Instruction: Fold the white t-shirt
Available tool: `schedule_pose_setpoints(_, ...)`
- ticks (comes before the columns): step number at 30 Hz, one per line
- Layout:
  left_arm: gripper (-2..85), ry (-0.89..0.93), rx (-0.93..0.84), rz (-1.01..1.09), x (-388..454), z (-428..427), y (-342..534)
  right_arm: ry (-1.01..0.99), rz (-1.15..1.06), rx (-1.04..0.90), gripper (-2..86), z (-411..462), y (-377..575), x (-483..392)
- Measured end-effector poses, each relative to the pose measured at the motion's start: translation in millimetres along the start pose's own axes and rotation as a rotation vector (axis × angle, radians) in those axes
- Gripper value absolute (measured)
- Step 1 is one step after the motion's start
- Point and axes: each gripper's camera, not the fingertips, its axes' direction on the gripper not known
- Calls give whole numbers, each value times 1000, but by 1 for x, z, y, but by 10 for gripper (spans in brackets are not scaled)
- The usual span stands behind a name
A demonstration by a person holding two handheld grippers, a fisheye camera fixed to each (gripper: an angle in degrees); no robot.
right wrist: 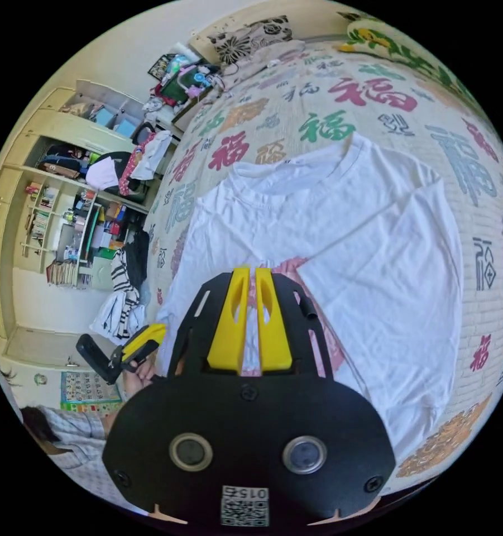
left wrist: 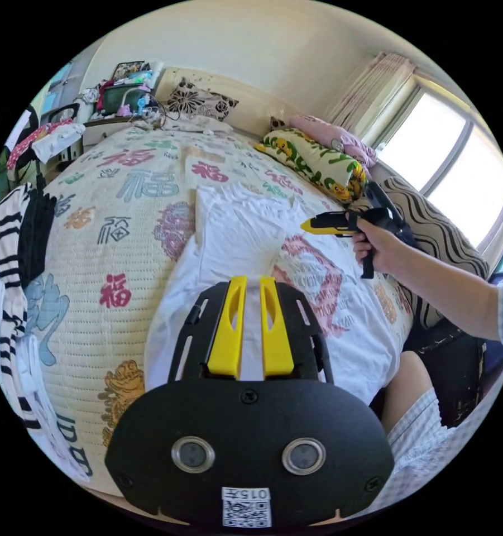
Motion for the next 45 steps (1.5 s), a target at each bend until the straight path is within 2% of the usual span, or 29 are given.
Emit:
schedule_pose_setpoints(2,34,-5,2,10,5,12,-26,-13,-60,24,-1,-2,-4,-4)
schedule_pose_setpoints(5,27,-16,-48,54,19,49,-63,-37,-144,-43,-3,16,-14,-14)
schedule_pose_setpoints(7,18,-7,-185,104,32,96,-82,-8,-177,-113,-5,32,-16,-16)
schedule_pose_setpoints(9,12,-29,-345,168,42,133,-90,113,-166,-201,-8,48,-14,-6)
schedule_pose_setpoints(11,7,-37,-345,239,52,142,-98,85,-177,-221,-9,47,-9,7)
schedule_pose_setpoints(14,4,-27,-455,298,62,157,-127,70,-167,-223,-7,23,2,34)
schedule_pose_setpoints(17,15,-37,-388,363,68,160,-180,85,-236,-159,1,-20,11,66)
schedule_pose_setpoints(19,35,-37,-285,396,74,169,-239,142,-261,-97,12,-49,11,86)
schedule_pose_setpoints(21,56,-40,-259,418,78,188,-285,231,-270,-33,38,-79,5,108)
schedule_pose_setpoints(23,69,-49,-309,410,78,221,-327,278,-283,-8,61,-91,-4,120)
schedule_pose_setpoints(25,74,-70,-458,370,76,274,-372,305,-291,-8,79,-93,-15,132)
schedule_pose_setpoints(29,88,-87,-499,325,80,325,-412,270,-250,-47,106,-79,-40,158)
schedule_pose_setpoints(33,102,-127,-611,305,81,373,-428,353,-262,-170,115,-50,-51,175)
schedule_pose_setpoints(36,78,-131,-589,331,87,374,-434,379,-256,-230,87,-36,-45,189)
schedule_pose_setpoints(38,28,-107,-622,363,93,373,-436,375,-293,-249,12,-36,-37,193)
schedule_pose_setpoints(41,11,-144,-598,404,108,361,-449,351,-319,-310,-3,-37,-27,200)
schedule_pose_setpoints(45,2,-159,-463,375,130,321,-496,385,-267,-229,-8,-58,-23,207)
